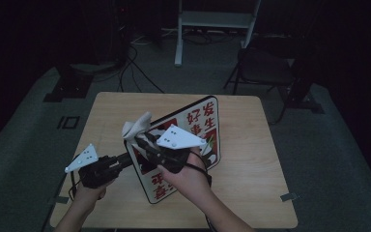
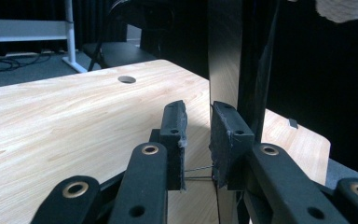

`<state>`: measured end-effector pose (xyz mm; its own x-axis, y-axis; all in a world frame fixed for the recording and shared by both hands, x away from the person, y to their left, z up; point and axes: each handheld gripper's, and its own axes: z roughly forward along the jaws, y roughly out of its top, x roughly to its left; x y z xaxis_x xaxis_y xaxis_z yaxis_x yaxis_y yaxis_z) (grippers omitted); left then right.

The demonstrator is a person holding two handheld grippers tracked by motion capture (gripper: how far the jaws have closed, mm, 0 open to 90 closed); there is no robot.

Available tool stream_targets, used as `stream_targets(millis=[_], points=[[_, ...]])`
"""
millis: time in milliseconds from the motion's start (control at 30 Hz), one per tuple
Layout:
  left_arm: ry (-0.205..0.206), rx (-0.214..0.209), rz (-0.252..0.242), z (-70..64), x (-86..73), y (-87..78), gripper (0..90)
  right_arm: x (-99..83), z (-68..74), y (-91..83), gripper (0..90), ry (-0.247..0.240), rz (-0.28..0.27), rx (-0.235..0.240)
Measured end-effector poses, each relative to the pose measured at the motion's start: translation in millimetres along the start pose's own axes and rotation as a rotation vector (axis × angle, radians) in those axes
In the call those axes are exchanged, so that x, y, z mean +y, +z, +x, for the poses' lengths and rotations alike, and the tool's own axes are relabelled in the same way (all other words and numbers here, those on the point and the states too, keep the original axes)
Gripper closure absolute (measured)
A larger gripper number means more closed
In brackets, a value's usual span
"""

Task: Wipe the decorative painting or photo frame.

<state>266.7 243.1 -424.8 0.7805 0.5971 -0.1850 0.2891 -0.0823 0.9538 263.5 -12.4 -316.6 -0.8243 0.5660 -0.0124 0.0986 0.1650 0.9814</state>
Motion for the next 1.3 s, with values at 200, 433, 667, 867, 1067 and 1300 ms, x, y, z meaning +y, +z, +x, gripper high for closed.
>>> stream_targets(millis=[200,433,667,867,1067,1300], points=[[0.000,-0.009,0.006,-0.7,0.2,1.0,75.8,-12.1,0.9,11.4,77.5,-0.021,0.030,-0.029],[-0.006,-0.032,0.005,-2.6,0.7,1.9,75.8,-35.4,7.0,10.0,77.5,-0.021,0.049,-0.034],[0.000,-0.042,0.011,-4.9,1.6,2.2,74.8,-59.1,9.4,4.1,77.4,-0.007,0.085,-0.025],[0.001,-0.052,0.013,-6.1,1.8,2.6,74.8,-79.1,12.3,0.2,77.4,0.007,0.120,-0.020],[0.000,-0.060,0.015,-7.1,1.9,3.1,74.9,-103.3,16.6,-2.8,77.4,0.020,0.176,-0.005],[-0.002,-0.060,0.015,-7.3,2.0,3.2,74.8,-134.6,21.1,-4.6,77.3,0.039,0.262,0.012]])
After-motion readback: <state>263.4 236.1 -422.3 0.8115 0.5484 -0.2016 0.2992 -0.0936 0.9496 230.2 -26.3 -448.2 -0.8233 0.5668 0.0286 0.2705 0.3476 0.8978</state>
